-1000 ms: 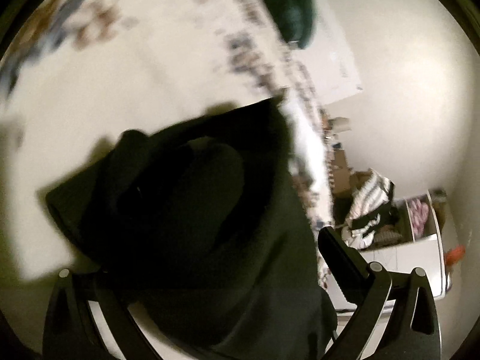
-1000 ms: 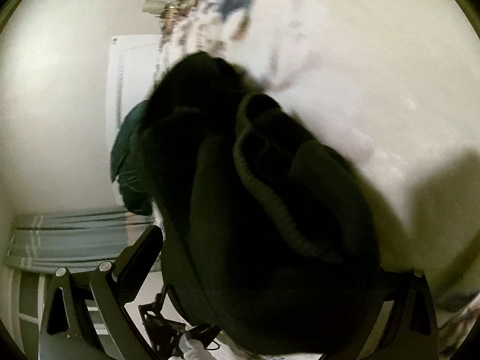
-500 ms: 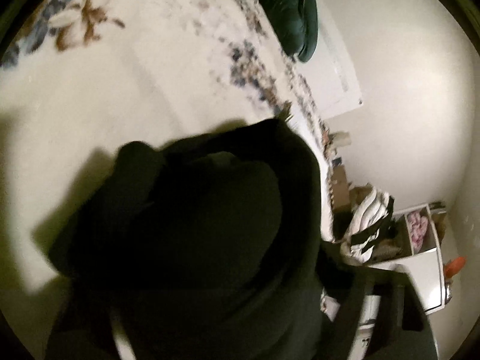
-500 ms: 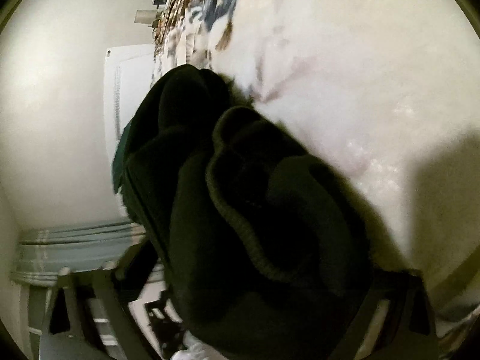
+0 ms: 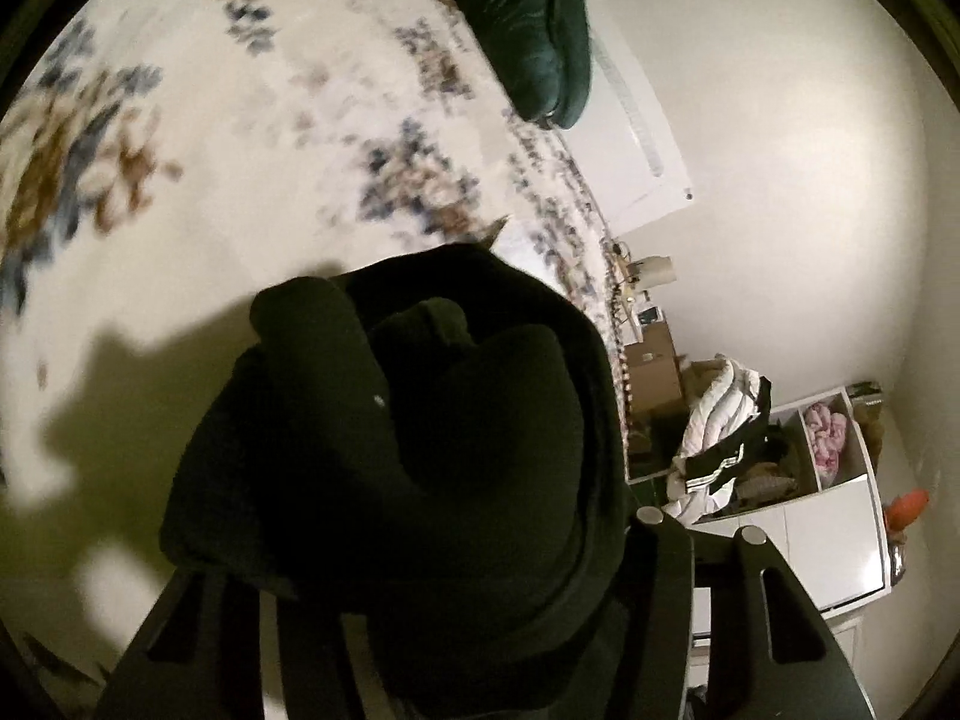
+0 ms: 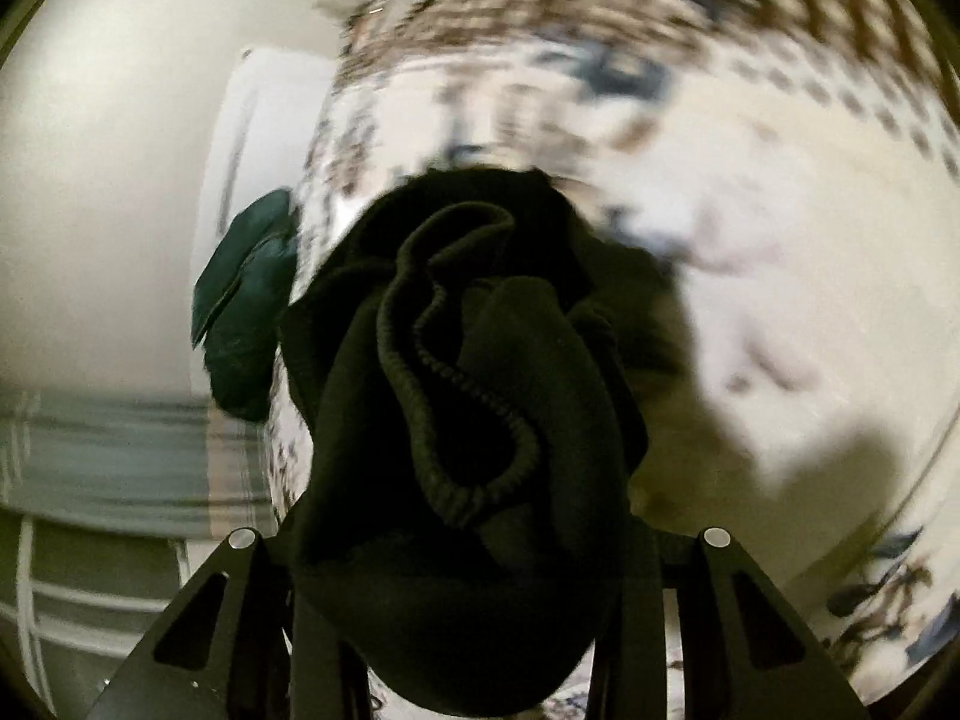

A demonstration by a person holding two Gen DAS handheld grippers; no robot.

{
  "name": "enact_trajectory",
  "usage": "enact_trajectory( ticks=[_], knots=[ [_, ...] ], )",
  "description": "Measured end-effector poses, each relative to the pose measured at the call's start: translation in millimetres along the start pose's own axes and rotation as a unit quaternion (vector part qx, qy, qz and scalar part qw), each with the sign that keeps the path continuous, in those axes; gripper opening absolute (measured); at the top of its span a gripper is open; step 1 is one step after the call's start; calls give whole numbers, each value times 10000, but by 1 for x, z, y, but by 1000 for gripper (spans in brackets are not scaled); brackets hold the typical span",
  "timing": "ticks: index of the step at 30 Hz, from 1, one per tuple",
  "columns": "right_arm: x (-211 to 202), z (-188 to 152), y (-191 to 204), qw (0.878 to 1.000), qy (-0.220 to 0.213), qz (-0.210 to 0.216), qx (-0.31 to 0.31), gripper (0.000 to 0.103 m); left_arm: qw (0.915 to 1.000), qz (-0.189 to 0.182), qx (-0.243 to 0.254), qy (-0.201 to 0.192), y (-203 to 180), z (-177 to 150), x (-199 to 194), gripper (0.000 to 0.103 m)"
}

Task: Fold small clothes
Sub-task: 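Lower the folded black sweatshirt onto the bed with both grippers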

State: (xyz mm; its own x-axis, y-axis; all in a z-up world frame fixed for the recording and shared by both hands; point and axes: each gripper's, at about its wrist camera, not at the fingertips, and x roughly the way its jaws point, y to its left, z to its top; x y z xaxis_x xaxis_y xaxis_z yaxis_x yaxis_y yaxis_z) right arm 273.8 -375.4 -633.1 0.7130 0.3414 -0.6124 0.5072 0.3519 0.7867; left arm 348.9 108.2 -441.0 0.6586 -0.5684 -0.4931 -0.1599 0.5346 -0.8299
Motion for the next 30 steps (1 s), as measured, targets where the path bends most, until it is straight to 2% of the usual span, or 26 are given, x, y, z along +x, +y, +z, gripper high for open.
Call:
enact_trajectory(
  ticks=[5, 9, 14, 18, 21, 23, 25, 27, 28, 30],
  knots=[
    [4, 19, 67, 9987, 153, 206, -449, 37, 9994, -233, 46, -248, -36, 40, -7, 49],
    [15, 46, 121, 9963, 171, 522, -662, 37, 9977, -452, 117, -501, -66, 81, 6, 49],
    [59, 101, 193, 9915, 127, 948, -885, 37, 9933, -747, 97, -877, -103, 143, 57, 49],
    [116, 159, 231, 9887, 143, 1282, -761, 37, 9908, -890, 15, -1017, -107, 181, 112, 49],
    [164, 200, 234, 9880, 234, 1368, -675, 37, 9931, -787, -148, -858, -82, 199, 167, 49],
    [201, 226, 222, 9892, 358, 1300, -579, 37, 9969, -487, -216, -585, -54, 202, 204, 49],
    [240, 250, 198, 9918, 584, 1049, -430, 37, 9989, -138, -424, -174, -19, 195, 237, 47],
    [268, 267, 173, 9925, 851, 839, -260, 37, 9978, -20, -658, -13, 11, 187, 247, 48],
    [276, 272, 161, 9928, 915, 746, -181, 38, 9976, -45, -696, -1, 19, 184, 245, 52],
    [284, 278, 146, 9911, 1068, 787, -77, 38, 9982, -1, -587, 109, 27, 179, 241, 52]
  ],
)
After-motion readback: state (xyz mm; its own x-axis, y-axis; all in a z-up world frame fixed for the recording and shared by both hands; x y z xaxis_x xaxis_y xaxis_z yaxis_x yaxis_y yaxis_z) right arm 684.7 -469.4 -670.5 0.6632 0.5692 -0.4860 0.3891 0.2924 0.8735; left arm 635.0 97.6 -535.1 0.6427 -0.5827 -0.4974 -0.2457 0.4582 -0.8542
